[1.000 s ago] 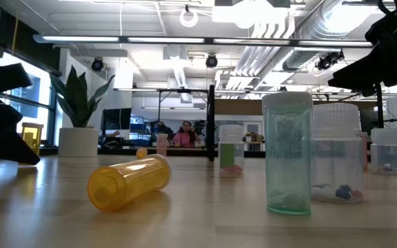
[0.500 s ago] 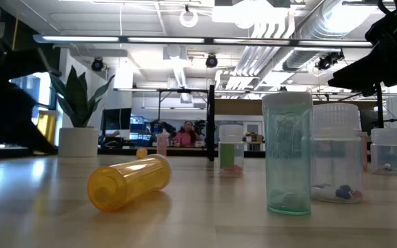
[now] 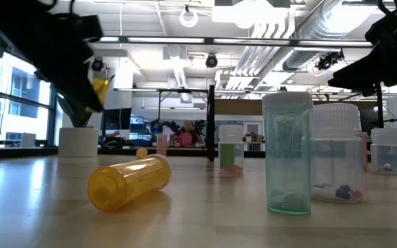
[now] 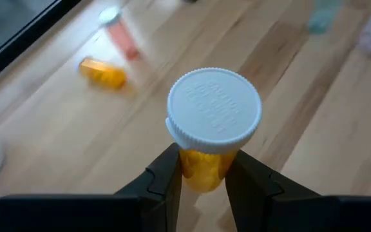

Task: Pick and place medicine bottles onto shelf by color
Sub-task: Put the left yellow pill bottle on the shelf

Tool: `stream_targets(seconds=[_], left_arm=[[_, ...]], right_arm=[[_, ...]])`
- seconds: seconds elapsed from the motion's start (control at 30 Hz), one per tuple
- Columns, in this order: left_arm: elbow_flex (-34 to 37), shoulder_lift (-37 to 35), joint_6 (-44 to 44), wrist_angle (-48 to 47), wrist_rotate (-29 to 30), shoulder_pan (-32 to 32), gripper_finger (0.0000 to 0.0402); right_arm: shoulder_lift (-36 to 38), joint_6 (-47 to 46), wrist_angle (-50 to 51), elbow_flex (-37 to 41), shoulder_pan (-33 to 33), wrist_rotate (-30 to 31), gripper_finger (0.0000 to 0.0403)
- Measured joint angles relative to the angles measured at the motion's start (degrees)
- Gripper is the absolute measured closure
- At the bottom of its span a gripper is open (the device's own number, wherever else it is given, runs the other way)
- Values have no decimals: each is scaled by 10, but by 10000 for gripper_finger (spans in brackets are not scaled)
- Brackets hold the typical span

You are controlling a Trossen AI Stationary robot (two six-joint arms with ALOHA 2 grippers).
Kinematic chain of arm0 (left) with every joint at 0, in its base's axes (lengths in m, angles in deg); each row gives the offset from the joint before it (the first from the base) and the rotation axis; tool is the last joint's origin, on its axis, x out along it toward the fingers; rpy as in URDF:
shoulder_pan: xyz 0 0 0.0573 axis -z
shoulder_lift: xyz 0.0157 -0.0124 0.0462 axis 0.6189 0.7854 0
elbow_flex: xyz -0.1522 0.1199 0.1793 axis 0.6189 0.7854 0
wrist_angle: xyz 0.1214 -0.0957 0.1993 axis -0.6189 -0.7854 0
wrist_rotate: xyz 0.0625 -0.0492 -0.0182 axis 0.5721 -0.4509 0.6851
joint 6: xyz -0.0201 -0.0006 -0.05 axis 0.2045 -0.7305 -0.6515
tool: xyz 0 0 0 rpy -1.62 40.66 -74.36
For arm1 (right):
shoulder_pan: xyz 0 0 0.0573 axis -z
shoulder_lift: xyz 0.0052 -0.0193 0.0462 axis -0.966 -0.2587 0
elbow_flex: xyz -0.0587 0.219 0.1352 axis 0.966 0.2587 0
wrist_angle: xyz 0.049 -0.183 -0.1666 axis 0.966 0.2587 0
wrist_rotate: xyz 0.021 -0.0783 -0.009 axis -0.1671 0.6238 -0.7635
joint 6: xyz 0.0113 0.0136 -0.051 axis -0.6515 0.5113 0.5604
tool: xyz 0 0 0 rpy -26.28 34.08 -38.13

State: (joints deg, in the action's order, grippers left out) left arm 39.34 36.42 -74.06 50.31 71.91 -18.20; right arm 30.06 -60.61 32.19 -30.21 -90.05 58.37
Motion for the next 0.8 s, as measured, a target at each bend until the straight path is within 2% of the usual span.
stream_targets(seconds=[0.1,0.2,0.3,0.43,0.8], left_arm=[[0,-30,121,54,-46,-36,312],[0,-57,235,103,-116,-74,312],[0,-74,304,147,-193,-107,312],[0,-74,349,190,-271,-128,312],[1,-66,420,350,-335,-145,312]], right_arm=[[-1,0,0,0,0,0,242],[-2,0,0,0,0,0,242],[-3,0,0,0,0,0,242],[-3,0,0,0,0,0,242],[-4,0,0,0,0,0,242]])
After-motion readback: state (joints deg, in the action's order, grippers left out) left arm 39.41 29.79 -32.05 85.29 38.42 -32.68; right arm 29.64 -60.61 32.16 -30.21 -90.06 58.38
